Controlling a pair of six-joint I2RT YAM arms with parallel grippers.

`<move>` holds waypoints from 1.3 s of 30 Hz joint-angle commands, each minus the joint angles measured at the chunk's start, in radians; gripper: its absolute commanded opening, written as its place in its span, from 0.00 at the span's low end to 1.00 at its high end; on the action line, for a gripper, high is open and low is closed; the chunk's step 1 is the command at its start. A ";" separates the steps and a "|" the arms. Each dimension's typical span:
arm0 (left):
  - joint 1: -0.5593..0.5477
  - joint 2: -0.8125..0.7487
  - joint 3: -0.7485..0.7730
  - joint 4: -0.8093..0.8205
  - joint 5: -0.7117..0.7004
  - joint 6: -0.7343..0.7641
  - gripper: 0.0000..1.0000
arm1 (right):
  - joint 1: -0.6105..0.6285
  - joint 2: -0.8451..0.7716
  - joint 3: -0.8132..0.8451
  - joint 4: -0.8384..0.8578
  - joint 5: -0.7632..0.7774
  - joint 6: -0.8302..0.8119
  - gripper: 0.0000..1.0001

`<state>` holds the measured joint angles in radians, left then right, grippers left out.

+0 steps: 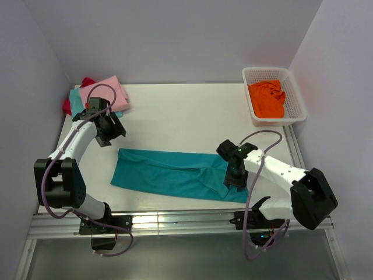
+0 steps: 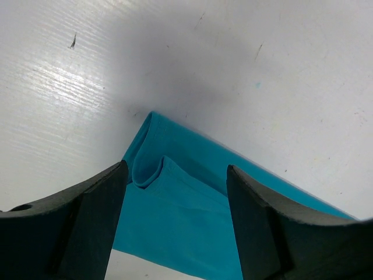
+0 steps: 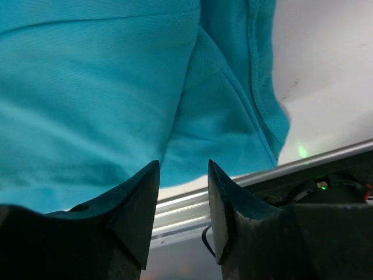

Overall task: Fold and stack the t-shirts
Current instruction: Rotate the tshirt 115 degrees

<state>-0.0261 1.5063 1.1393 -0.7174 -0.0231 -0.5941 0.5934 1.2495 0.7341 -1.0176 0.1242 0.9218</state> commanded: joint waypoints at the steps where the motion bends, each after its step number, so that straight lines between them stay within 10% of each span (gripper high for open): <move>1: -0.003 0.014 0.066 -0.022 0.008 0.013 0.74 | 0.009 0.056 -0.036 0.095 -0.024 0.011 0.45; 9: -0.003 0.028 0.167 -0.108 -0.006 0.028 0.71 | 0.060 0.284 -0.010 0.195 -0.064 -0.003 0.00; 15: -0.003 0.019 0.235 -0.175 -0.027 0.027 0.69 | 0.068 0.503 0.213 0.195 -0.037 -0.081 0.00; 21: -0.001 -0.017 0.257 -0.237 -0.049 0.027 0.69 | -0.030 0.938 0.877 0.050 -0.021 -0.172 0.00; 24: -0.001 -0.038 0.255 -0.269 -0.060 0.030 0.69 | -0.079 1.242 1.513 -0.043 -0.117 -0.274 0.00; 25: -0.001 -0.050 0.255 -0.284 -0.067 0.030 0.68 | -0.083 1.315 1.894 -0.065 -0.158 -0.300 0.40; 27: -0.001 -0.067 0.246 -0.286 -0.087 0.021 0.66 | -0.092 1.369 2.102 -0.056 -0.193 -0.323 1.00; 32: -0.001 -0.136 0.182 -0.220 -0.049 -0.021 0.68 | -0.103 0.810 1.261 0.489 -0.186 -0.294 1.00; 39: -0.003 -0.139 0.148 -0.214 -0.084 -0.024 0.67 | -0.001 0.608 1.112 0.240 -0.126 -0.298 1.00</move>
<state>-0.0261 1.3830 1.3128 -0.9516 -0.0776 -0.6140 0.5312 1.8793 1.9297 -0.7235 -0.0177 0.6270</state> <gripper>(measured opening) 0.674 0.999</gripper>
